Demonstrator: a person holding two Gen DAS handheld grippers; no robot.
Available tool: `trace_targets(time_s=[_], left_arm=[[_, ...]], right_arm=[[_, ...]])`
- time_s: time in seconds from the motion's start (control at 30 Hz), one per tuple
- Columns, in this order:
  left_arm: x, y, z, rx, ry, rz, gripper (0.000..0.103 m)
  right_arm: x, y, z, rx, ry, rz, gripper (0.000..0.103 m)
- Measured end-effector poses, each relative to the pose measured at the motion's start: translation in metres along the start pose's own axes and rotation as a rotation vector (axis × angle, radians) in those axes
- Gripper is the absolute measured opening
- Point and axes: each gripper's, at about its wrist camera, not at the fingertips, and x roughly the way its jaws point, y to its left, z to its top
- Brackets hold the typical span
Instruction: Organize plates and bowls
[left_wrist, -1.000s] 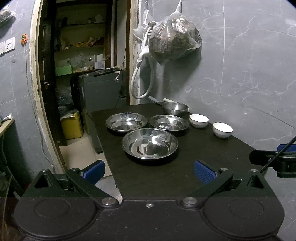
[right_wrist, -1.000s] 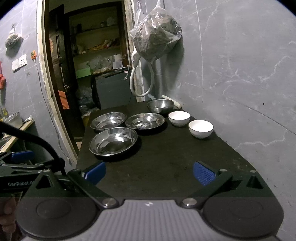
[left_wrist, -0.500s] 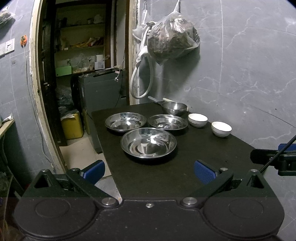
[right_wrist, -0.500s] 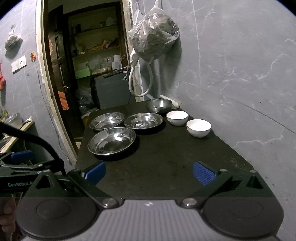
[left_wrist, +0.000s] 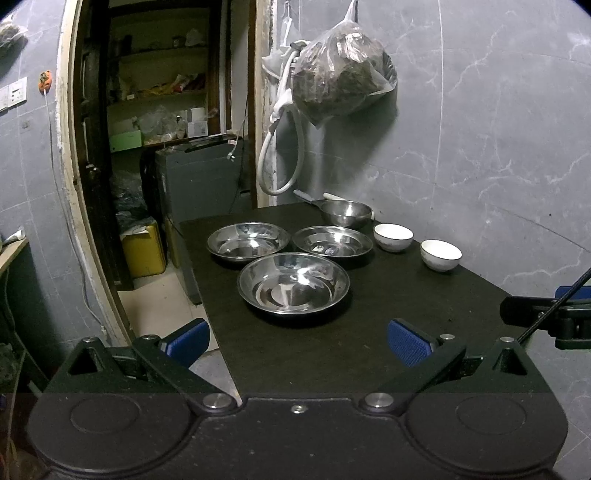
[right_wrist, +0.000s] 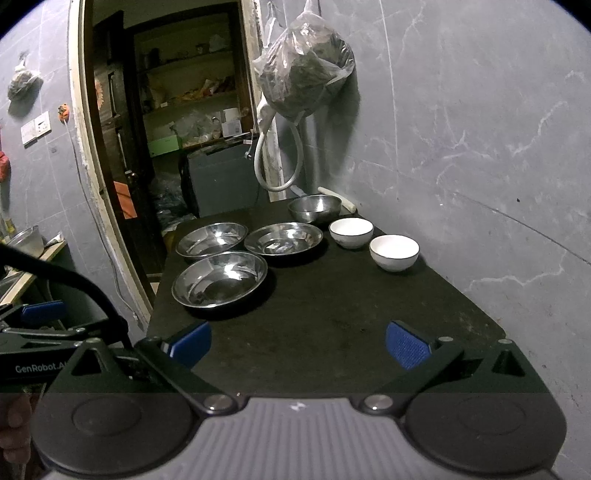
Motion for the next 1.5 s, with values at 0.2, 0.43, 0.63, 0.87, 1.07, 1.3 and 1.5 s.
trace_targets(time_s=[0.2,0.43,0.63,0.87,1.07,1.3,1.5], left_arm=[[0.000,-0.002,0.000,0.001,0.001,0.001,0.102],[0.000,-0.003,0.000,0.002,0.002,0.001,0.102],[0.001,-0.003,0.000,0.003,0.003,0.002,0.102],[0.012,-0.007,-0.001,0.009,0.019,0.001,0.102],[0.017,-0.008,0.002,0.016,0.033,-0.002,0.102],[0.029,-0.012,0.006,0.026,0.071,-0.008,0.102],[0.058,-0.009,0.006,-0.013,0.223,-0.024,0.102]], right_arm=[[0.002,-0.001,0.000,0.000,0.004,0.001,0.103],[0.003,-0.001,0.000,0.002,0.006,-0.001,0.103],[0.004,-0.003,-0.001,0.006,0.008,-0.002,0.103],[0.010,-0.007,0.001,0.013,0.017,-0.004,0.103],[0.013,-0.011,0.002,0.022,0.028,-0.008,0.103],[0.020,-0.016,0.002,0.034,0.049,-0.010,0.103],[0.040,-0.022,0.003,0.047,0.116,0.000,0.103]])
